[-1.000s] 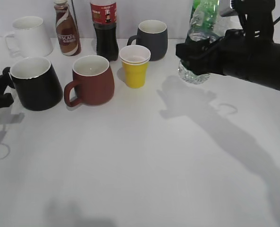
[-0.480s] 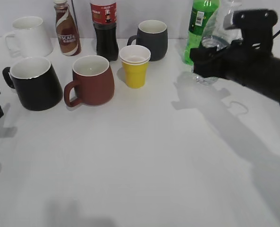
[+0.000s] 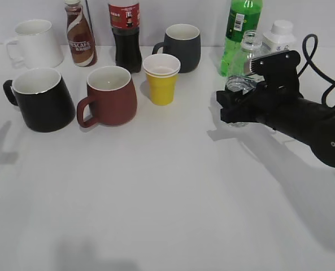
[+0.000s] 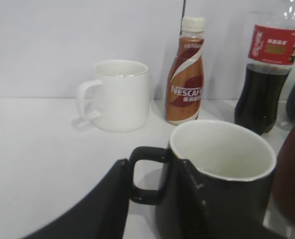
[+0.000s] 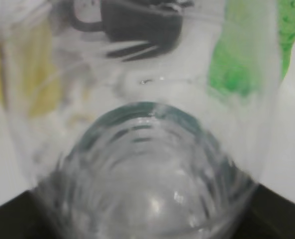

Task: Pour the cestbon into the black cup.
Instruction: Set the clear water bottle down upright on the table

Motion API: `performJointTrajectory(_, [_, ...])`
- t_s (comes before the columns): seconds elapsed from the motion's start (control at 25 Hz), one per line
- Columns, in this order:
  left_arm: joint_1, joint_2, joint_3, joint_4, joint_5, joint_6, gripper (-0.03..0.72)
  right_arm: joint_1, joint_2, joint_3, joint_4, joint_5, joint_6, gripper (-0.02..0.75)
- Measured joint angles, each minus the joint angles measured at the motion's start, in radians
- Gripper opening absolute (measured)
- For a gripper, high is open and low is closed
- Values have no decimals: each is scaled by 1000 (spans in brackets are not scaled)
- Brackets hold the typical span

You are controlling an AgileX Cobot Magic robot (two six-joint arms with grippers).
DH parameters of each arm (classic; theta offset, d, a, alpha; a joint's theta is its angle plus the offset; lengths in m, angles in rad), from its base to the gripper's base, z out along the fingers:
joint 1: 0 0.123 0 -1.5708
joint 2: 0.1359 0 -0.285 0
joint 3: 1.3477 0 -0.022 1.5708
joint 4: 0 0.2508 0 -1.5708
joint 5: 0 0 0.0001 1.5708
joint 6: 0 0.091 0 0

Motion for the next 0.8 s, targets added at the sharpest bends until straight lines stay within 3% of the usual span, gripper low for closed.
performJointTrajectory(0.28, [0,-6,0,27,0,0,249,0,0,1,-37,-12,-5,462])
performJointTrajectory(0.6, [0,-6,0,42,0,0,249,0,0,0,-32,-36,-5,572])
performJointTrajectory(0.8, [0,-6,0,64,0,0,249,0,0,0,-30,-71,-5,588])
